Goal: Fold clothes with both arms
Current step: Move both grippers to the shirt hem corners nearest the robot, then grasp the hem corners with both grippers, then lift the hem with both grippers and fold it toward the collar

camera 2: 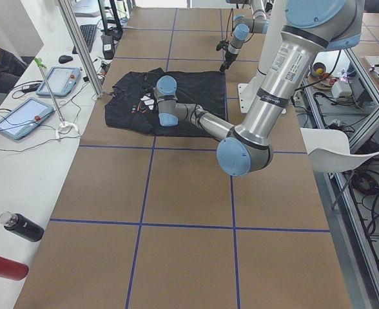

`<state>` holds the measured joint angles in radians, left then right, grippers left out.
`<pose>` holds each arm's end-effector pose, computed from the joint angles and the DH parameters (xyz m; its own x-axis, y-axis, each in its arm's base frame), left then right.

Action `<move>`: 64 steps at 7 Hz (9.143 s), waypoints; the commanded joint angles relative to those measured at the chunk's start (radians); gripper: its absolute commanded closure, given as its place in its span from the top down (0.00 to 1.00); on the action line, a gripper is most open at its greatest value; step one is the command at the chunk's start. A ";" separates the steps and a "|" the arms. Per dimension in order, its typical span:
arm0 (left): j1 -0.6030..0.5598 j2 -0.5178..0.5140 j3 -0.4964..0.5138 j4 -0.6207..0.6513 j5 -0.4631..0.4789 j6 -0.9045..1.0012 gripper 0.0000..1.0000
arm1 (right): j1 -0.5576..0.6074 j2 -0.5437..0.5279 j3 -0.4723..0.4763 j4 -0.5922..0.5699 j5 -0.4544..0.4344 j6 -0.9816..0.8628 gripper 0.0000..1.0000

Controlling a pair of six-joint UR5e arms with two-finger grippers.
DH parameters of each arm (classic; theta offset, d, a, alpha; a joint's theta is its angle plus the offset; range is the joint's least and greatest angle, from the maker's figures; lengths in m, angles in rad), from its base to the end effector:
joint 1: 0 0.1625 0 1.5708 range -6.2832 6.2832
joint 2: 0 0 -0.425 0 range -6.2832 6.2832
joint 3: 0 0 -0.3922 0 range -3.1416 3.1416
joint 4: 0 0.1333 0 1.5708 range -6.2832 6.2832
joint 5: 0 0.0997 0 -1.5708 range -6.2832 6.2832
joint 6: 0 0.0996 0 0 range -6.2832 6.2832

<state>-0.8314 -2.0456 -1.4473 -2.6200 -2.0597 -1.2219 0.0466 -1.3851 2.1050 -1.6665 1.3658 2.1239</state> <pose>0.3849 -0.5505 0.3222 0.2237 0.2026 -0.9534 0.2809 0.9233 0.2621 -0.5035 -0.1772 0.3425 0.6033 0.5430 0.5841 -0.5657 0.8076 -0.1665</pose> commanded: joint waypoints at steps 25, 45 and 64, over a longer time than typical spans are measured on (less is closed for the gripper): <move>0.742 0.533 -0.643 0.541 0.579 -0.742 0.59 | 0.002 -0.117 0.130 0.010 0.033 -0.004 0.00; 0.484 0.598 -0.911 0.554 0.332 -0.636 0.00 | 0.239 -0.120 0.328 0.004 0.316 -0.086 0.00; -0.044 -0.116 0.197 0.272 0.317 -0.326 0.00 | 0.834 0.577 -0.908 0.327 0.457 -0.651 0.00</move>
<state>-0.8758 -2.1507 -1.2757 -2.3193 -1.7552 -1.5483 0.8868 -0.8077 1.2125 -1.3492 1.8430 1.4768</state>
